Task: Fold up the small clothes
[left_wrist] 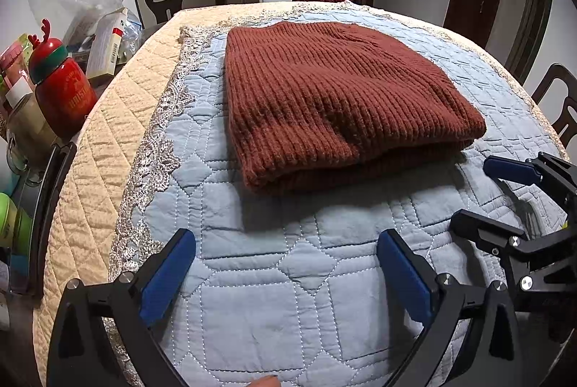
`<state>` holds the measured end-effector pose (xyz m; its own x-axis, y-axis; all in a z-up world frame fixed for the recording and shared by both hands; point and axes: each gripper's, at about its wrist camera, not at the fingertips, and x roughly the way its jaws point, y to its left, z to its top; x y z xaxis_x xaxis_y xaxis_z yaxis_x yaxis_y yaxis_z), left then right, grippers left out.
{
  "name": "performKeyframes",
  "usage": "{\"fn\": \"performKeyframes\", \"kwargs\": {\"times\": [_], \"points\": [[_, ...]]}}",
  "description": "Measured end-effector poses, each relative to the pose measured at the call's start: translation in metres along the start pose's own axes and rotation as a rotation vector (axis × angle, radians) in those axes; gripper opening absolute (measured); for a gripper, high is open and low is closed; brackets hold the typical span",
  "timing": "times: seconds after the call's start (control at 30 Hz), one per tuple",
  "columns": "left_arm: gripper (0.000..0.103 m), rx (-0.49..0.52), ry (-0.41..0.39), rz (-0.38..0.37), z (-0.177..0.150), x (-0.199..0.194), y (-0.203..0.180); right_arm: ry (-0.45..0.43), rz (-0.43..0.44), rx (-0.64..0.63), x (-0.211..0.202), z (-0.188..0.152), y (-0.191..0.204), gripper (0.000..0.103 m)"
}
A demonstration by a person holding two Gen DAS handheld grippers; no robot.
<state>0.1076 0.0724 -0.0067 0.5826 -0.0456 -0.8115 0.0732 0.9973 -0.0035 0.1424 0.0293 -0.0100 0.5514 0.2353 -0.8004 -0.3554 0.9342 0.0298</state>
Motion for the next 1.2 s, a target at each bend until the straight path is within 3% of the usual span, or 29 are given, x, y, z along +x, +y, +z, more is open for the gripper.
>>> {"fn": "performKeyframes", "kwargs": {"times": [1.2], "points": [[0.102, -0.001, 0.000, -0.001, 0.0000, 0.0006, 0.0005, 0.003, -0.004, 0.000, 0.0025, 0.0006, -0.0006, 0.080]]}}
